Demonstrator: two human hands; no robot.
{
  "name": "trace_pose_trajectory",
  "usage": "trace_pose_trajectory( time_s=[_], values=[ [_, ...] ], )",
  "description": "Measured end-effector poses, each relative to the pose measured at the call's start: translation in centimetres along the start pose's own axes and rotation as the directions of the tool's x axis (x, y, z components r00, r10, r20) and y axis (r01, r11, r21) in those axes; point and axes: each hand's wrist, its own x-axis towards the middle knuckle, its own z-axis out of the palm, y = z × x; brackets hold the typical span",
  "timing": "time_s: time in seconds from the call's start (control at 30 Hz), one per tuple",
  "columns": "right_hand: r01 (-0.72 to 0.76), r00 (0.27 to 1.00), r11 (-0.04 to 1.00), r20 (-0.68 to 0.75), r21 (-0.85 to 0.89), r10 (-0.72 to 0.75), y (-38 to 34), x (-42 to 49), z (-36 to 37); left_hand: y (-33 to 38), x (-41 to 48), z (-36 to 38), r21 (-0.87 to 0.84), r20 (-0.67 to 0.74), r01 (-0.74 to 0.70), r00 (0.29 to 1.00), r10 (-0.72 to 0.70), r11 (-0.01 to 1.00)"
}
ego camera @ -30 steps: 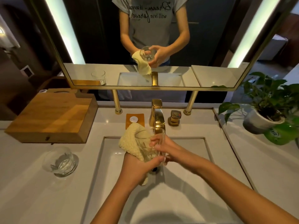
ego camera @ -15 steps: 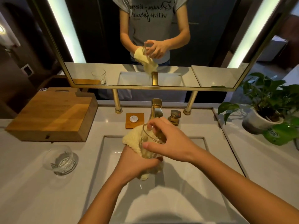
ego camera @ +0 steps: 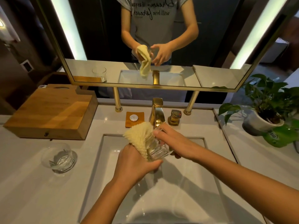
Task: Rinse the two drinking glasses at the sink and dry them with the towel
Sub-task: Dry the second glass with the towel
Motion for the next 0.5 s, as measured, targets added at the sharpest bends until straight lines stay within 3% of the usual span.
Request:
trace_pose_trajectory(
  time_s=[0.07,0.17,0.27,0.37,0.43,0.5],
  values=[
    [0.080,0.989,0.997,-0.126,0.022,-0.076,0.4,0.3,0.9,-0.1,0.1,-0.2,-0.119,0.063,0.105,0.993,-0.099,0.987],
    [0.209,0.959,0.977,-0.186,-0.037,-0.213,0.3,0.2,0.8,-0.4,1.1,-1.5,-0.279,0.242,0.101,0.970,-0.032,0.955],
    [0.391,0.902,0.889,-0.092,-0.238,-0.421,-1.0,0.1,0.1,-1.1,1.6,-2.7,-0.569,0.511,0.284,0.858,0.061,0.772],
    [0.567,0.810,0.759,0.052,-0.321,-0.584,-1.6,0.1,0.1,-2.3,1.8,-3.0,-0.644,0.666,0.429,0.722,0.188,0.634],
    [0.600,0.788,0.721,0.101,-0.347,-0.607,-1.5,0.1,0.0,-2.4,1.7,-3.1,-0.635,0.689,0.433,0.692,0.215,0.640],
    [0.583,0.800,0.717,0.112,-0.382,-0.590,-1.0,0.0,-0.3,-2.1,1.5,-3.3,-0.595,0.653,0.363,0.739,0.167,0.717]
  ],
)
